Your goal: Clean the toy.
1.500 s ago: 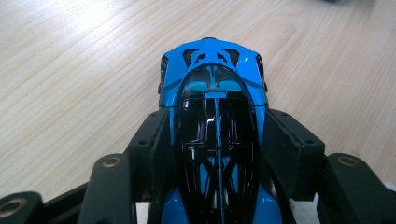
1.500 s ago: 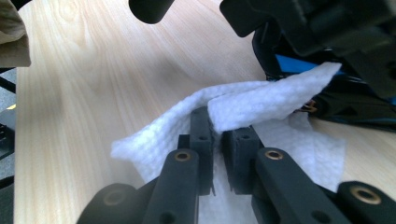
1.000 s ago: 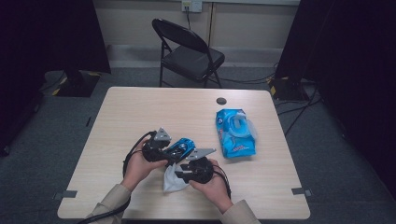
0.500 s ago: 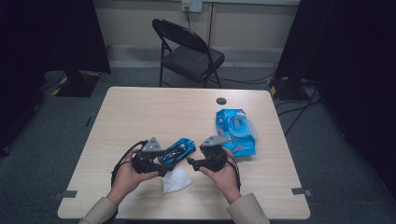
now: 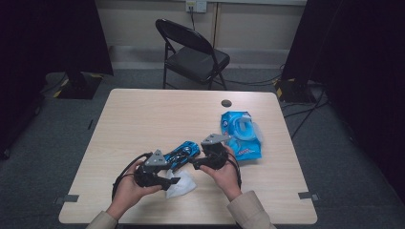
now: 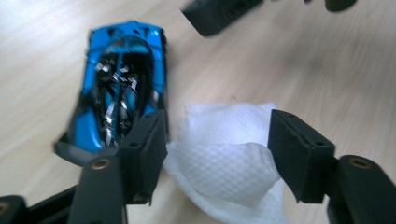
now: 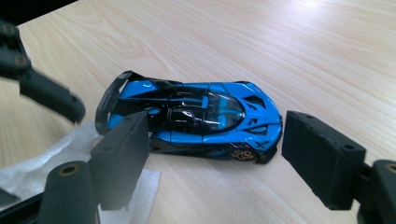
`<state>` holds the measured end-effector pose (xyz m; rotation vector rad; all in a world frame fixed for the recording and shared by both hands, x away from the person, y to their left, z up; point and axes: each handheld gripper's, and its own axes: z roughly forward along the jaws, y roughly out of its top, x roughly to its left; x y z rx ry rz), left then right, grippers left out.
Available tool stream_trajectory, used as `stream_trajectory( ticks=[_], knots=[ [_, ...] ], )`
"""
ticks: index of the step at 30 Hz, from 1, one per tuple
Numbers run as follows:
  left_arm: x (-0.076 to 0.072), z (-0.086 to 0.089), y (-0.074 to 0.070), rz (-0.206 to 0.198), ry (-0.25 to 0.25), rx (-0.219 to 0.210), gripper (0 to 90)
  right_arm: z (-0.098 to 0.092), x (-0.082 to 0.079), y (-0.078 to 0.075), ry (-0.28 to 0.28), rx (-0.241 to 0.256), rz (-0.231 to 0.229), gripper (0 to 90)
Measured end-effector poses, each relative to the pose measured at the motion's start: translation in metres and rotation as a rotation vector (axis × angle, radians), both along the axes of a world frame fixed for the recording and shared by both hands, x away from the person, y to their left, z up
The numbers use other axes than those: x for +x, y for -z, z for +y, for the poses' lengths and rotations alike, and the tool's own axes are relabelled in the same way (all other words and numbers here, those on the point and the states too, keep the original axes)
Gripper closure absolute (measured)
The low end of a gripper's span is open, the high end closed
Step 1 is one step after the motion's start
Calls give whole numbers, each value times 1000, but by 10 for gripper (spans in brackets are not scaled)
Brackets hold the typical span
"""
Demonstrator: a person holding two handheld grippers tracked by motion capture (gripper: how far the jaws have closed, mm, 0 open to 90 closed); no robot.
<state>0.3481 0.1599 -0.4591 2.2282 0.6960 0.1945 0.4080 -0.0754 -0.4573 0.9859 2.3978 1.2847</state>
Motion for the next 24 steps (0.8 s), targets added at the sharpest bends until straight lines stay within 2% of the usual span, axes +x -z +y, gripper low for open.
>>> stream_trajectory(
  ticks=[4,5,9,13,15,16,20,24],
  knots=[
    [-3,-1,11,12,29,23,458,5,1,0,-12,-4,1,233],
    [-4,-1,13,17,36,17,466,5,1,0,-13,-4,-1,233],
    [-6,-2,20,6,47,36,469,7,2,2,-9,0,-5,234],
    [-7,-4,24,-2,67,37,473,7,4,5,-11,-2,-4,233],
    [-7,-5,27,0,75,53,477,8,5,6,-11,-8,-6,233],
    [-8,-7,30,-4,82,74,476,8,5,7,-11,-7,-5,233],
    [-8,-7,32,-18,98,100,511,9,7,11,-5,-5,1,233],
    [-8,-7,31,-13,75,100,557,11,9,14,-3,-2,4,233]
  ],
)
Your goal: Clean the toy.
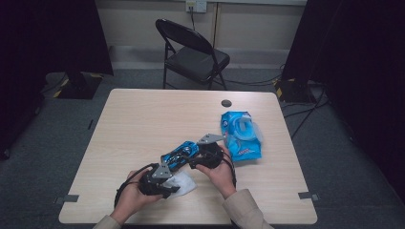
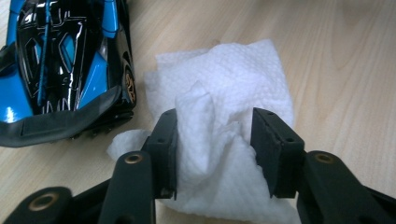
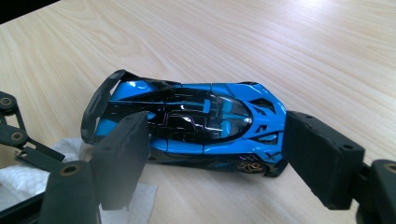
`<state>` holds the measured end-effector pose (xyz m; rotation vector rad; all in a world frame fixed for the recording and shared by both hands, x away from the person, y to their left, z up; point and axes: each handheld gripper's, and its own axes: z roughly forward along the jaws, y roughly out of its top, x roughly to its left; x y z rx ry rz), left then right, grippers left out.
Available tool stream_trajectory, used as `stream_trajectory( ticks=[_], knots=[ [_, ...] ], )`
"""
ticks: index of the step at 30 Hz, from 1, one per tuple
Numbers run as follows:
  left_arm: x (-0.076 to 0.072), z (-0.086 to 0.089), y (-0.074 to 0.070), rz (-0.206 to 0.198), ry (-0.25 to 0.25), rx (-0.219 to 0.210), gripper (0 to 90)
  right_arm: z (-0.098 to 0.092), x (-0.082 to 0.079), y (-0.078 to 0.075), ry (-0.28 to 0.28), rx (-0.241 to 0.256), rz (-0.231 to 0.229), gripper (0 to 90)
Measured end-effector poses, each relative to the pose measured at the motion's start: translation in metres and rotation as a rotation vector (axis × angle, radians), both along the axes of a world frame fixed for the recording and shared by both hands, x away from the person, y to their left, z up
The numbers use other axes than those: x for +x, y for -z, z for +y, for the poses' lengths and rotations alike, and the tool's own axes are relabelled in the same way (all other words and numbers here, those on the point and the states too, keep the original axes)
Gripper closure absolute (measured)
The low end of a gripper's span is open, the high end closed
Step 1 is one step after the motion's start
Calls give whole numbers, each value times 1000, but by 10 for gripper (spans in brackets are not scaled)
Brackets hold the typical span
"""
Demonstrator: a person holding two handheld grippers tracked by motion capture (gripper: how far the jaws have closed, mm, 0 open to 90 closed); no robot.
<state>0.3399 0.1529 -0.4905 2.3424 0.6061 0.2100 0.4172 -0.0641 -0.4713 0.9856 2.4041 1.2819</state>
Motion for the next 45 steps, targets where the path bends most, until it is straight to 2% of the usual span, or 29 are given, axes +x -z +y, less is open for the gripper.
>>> stream_trajectory(
  ticks=[4,6,10,14,20,25,28,30,34,36,40,45],
  knots=[
    [-1,-1,-2,2,-9,15,627,4,2,1,-4,-11,-3,229],
    [-2,-1,-3,-2,5,34,669,6,4,1,-5,-12,-5,228],
    [-3,1,-3,9,-13,26,733,9,8,2,-3,-4,6,226],
    [-1,10,-4,48,-44,-2,765,17,11,3,-22,-5,3,219],
    [3,33,-7,108,-103,-69,778,27,19,8,-45,-21,15,189],
    [6,48,-11,122,-144,-99,778,36,21,10,-83,-30,24,167],
    [7,54,-10,114,-160,-99,778,40,21,14,-92,-49,23,154],
    [7,56,-9,112,-163,-95,776,40,22,15,-97,-43,24,138],
    [9,59,-6,111,-164,-82,767,42,21,17,-129,-85,-6,113],
    [9,58,-5,112,-160,-73,759,42,21,17,-131,-114,-6,79],
    [8,56,-4,110,-157,-66,727,41,22,21,-125,-88,-8,43],
    [9,53,-1,127,-167,-91,592,39,21,24,-126,-67,-26,43]
  ],
)
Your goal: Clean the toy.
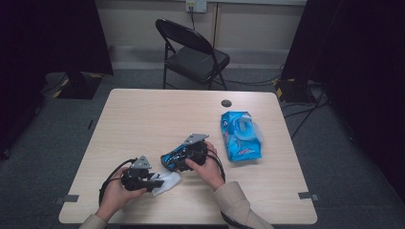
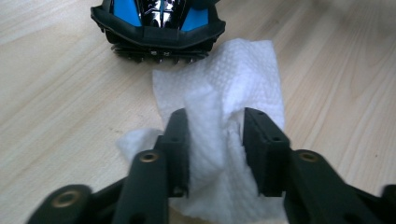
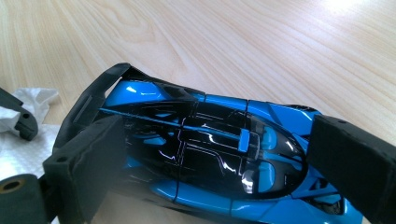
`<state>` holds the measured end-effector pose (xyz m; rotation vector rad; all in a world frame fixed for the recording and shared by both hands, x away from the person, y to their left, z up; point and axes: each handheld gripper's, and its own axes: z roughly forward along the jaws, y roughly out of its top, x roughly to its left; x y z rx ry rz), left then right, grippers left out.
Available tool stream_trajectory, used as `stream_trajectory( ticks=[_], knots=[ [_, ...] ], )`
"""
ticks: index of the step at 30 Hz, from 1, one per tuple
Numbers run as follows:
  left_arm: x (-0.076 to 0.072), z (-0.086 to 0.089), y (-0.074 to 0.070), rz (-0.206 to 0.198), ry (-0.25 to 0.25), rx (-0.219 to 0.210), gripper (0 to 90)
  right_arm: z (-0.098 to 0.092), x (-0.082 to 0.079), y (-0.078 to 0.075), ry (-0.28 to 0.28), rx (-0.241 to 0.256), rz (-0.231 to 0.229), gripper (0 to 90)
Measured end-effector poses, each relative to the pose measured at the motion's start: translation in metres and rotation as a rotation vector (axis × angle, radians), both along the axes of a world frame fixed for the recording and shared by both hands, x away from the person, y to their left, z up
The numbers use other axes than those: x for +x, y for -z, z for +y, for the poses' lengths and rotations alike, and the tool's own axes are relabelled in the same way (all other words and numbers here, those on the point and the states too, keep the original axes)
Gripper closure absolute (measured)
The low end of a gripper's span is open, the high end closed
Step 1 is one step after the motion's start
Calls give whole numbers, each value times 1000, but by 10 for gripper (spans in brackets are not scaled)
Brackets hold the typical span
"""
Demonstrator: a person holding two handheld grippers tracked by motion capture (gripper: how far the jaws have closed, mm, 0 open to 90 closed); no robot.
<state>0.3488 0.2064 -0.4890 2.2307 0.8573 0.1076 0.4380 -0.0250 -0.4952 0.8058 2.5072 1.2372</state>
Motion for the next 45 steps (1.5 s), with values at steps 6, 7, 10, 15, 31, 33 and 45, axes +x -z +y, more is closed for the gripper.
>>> stream_trajectory(
  ticks=[6,7,10,15,31,33,45],
  knots=[
    [-1,-5,0,-12,6,8,505,0,-1,1,6,7,0,43],
    [0,-6,1,-16,7,15,507,0,-1,1,7,6,1,43],
    [0,-6,1,-14,-1,19,533,0,-1,0,6,4,0,43],
    [-1,-10,-1,-53,16,87,600,-1,-2,2,10,20,-9,43],
    [2,11,-15,48,-62,-18,812,0,-4,2,30,16,-7,43],
    [2,18,-23,43,-81,-56,812,0,-4,2,29,16,-6,43],
    [10,43,-33,-8,-194,-142,811,1,-3,0,26,-1,3,43]
  ],
)
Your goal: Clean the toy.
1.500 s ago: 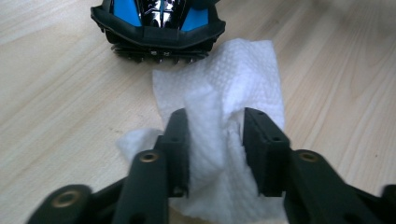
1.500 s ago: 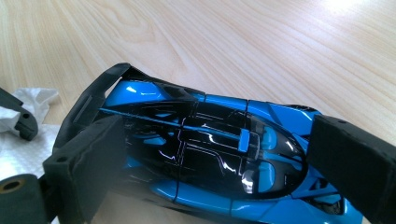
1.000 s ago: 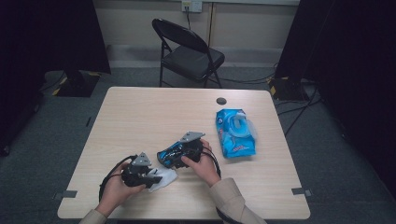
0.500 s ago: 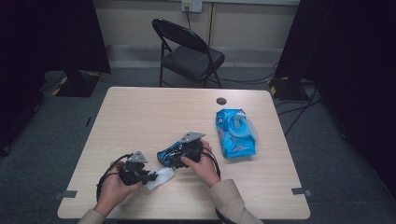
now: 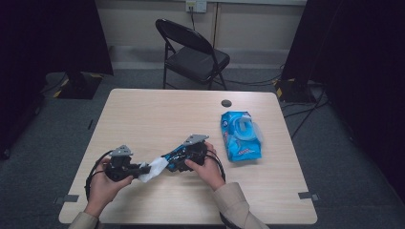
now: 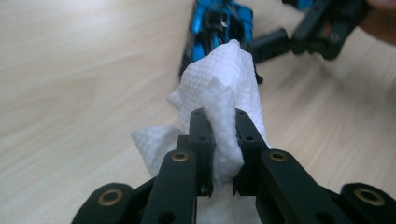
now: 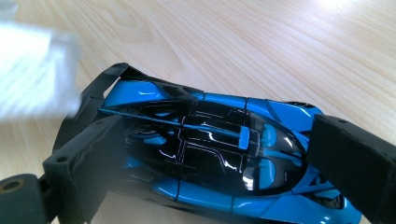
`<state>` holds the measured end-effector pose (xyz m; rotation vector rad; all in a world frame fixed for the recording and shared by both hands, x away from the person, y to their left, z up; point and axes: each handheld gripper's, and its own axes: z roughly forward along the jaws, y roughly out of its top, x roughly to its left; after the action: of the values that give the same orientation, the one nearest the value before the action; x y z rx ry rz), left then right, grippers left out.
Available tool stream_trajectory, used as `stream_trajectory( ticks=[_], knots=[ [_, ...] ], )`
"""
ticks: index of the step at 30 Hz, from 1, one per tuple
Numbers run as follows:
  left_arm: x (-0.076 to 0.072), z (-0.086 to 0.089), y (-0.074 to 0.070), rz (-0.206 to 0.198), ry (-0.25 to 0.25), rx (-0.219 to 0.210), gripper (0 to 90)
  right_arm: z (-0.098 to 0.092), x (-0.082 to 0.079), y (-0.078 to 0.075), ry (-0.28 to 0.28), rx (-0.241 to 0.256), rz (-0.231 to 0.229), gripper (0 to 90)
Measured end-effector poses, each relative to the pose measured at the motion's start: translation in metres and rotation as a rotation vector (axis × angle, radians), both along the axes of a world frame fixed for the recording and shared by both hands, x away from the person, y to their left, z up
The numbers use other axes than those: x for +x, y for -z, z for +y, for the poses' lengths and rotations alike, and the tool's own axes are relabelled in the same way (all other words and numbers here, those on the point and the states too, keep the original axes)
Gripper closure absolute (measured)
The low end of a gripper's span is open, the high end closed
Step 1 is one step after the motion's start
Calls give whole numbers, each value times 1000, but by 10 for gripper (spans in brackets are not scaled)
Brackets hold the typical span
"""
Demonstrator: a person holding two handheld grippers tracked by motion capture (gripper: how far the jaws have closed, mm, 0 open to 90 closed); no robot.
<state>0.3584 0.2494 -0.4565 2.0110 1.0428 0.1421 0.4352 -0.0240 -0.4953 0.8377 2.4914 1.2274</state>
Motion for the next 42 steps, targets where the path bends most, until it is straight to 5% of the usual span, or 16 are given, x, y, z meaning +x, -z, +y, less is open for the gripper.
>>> stream_trajectory(
  ticks=[7,9,12,17,30,42],
  knots=[
    [17,3,13,-12,-161,24,811,0,0,0,1,-3,3,43],
    [21,0,17,3,-167,15,811,0,0,0,0,-4,4,43],
    [25,-13,25,30,-146,40,810,0,0,0,0,-2,1,43],
    [26,-33,36,90,-74,7,809,0,0,0,0,-2,2,43],
    [25,-39,40,111,-44,1,812,0,0,0,0,-2,1,43],
    [17,-53,37,91,32,49,812,1,0,0,1,-6,3,43]
  ],
)
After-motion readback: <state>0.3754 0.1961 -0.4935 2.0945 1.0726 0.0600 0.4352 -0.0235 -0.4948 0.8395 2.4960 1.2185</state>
